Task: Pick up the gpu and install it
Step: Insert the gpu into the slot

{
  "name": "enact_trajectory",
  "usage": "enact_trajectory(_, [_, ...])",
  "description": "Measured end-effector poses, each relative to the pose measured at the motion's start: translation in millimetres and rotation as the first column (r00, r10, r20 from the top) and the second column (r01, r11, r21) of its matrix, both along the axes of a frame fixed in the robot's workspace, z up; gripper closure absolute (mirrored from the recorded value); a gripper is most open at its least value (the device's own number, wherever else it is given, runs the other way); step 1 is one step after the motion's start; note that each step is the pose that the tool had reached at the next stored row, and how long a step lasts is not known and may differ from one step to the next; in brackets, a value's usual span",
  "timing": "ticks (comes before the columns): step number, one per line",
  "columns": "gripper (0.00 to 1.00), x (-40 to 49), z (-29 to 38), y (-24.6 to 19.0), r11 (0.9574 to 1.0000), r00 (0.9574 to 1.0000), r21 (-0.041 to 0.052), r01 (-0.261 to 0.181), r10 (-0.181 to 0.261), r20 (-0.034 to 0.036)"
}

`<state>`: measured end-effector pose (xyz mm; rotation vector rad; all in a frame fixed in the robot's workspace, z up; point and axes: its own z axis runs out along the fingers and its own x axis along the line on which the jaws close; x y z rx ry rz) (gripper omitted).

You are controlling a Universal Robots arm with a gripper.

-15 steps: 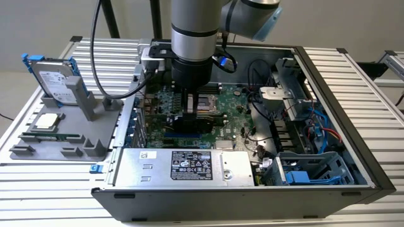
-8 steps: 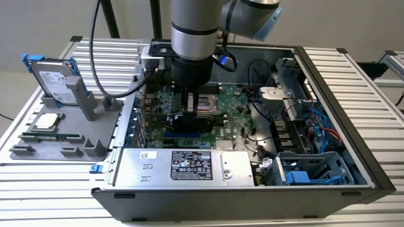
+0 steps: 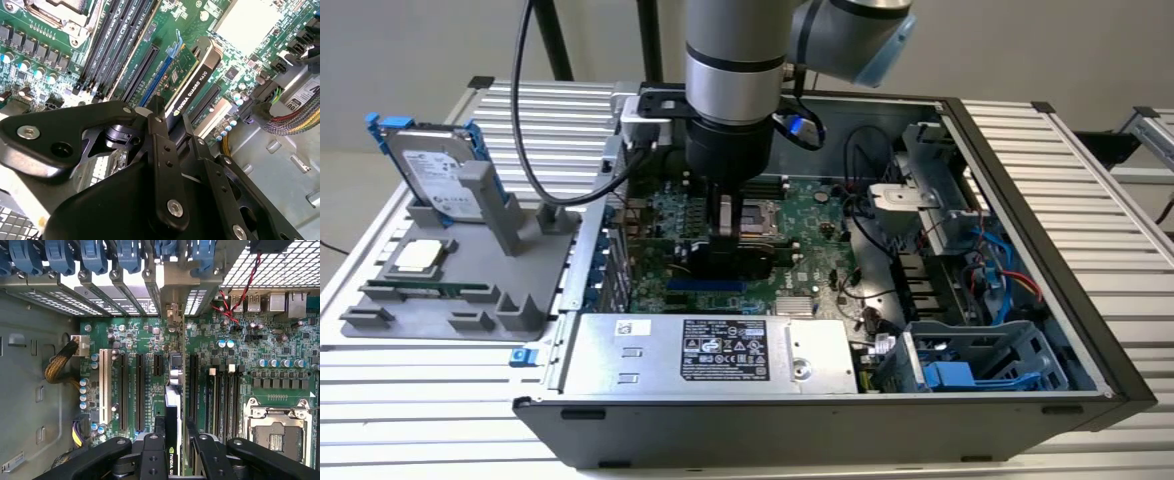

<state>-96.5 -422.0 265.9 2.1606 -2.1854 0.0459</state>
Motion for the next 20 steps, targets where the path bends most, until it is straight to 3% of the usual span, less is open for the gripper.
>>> enact_trajectory(6, [1.0,-1.3,0.0,-0.2,1.0,1.0,0.0001,-0.006,0.006,0.0043])
enact_trajectory(11, [1.0,-1.5,0.1,-2.5,0.9999,0.9999,-0.0001,-0.011,0.011,0.0044])
enact_trajectory(20, [1.0,-5.6,0.0,-2.0,0.9999,0.9999,0.0,-0.012,0.012,0.0044])
